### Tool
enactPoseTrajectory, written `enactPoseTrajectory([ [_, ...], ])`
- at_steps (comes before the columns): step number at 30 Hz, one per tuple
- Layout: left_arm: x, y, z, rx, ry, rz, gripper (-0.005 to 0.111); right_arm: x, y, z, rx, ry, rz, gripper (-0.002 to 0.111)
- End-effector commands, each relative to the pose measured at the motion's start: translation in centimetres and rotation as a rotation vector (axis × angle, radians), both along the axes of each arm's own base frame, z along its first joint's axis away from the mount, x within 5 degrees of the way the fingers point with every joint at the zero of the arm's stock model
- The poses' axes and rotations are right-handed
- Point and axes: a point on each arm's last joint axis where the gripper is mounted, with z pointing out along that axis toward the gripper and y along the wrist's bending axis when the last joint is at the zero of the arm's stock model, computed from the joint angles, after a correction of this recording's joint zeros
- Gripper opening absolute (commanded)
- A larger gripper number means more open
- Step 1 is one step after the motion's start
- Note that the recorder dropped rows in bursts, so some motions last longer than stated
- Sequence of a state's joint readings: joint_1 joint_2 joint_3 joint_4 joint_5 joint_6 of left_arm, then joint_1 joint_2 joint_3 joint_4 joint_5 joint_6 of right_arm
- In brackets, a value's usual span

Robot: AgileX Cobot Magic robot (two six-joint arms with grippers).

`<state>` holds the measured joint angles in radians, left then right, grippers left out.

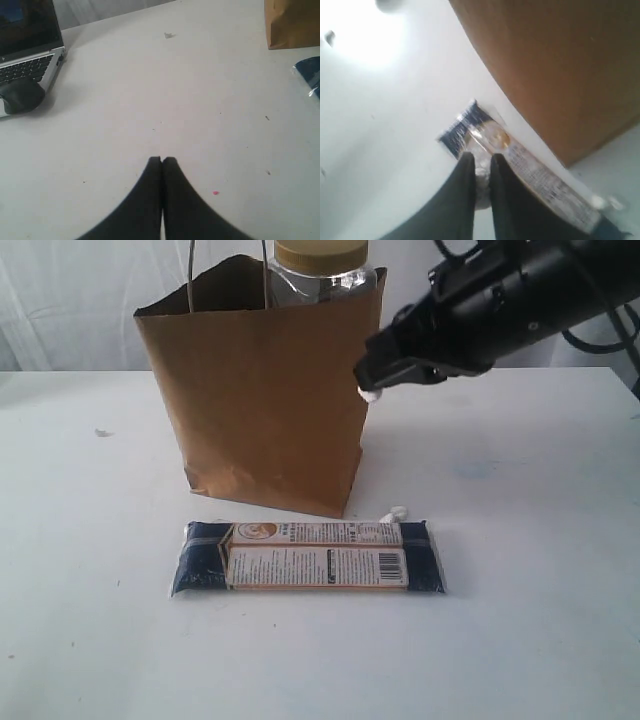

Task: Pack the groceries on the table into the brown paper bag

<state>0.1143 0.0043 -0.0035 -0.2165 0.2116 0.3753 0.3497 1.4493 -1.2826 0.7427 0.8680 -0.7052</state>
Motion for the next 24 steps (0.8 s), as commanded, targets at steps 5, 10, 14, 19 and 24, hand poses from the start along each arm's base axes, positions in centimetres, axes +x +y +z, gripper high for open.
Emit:
enactPoseTrajectory([
  [5,0.0,0.0,-0.1,-0.003,-0.003,0.002,0.000,1.7,0.7,4.2,0.424,-0.187,-0.168,0.000],
  [10,0.0,0.0,-0.1,-0.003,-0.003,0.002,0.000,3.8,1.7,4.8,0.591,-0.286,-0.183,0.000],
  [14,0.0,0.0,-0.1,-0.003,-0.003,0.002,0.000,5.6,3.8,4.1,0.510,-0.405,-0.098,0.000],
  [19,0.0,0.0,-0.1,-0.003,-0.003,0.002,0.000,7.7,6.5,2.8,0.474,-0.439,-0.037,0.000],
  [24,0.0,0.0,-0.1,-0.003,-0.003,0.002,0.000,9.5,8.1,2.4,0.420,-0.496,-0.072,0.000],
])
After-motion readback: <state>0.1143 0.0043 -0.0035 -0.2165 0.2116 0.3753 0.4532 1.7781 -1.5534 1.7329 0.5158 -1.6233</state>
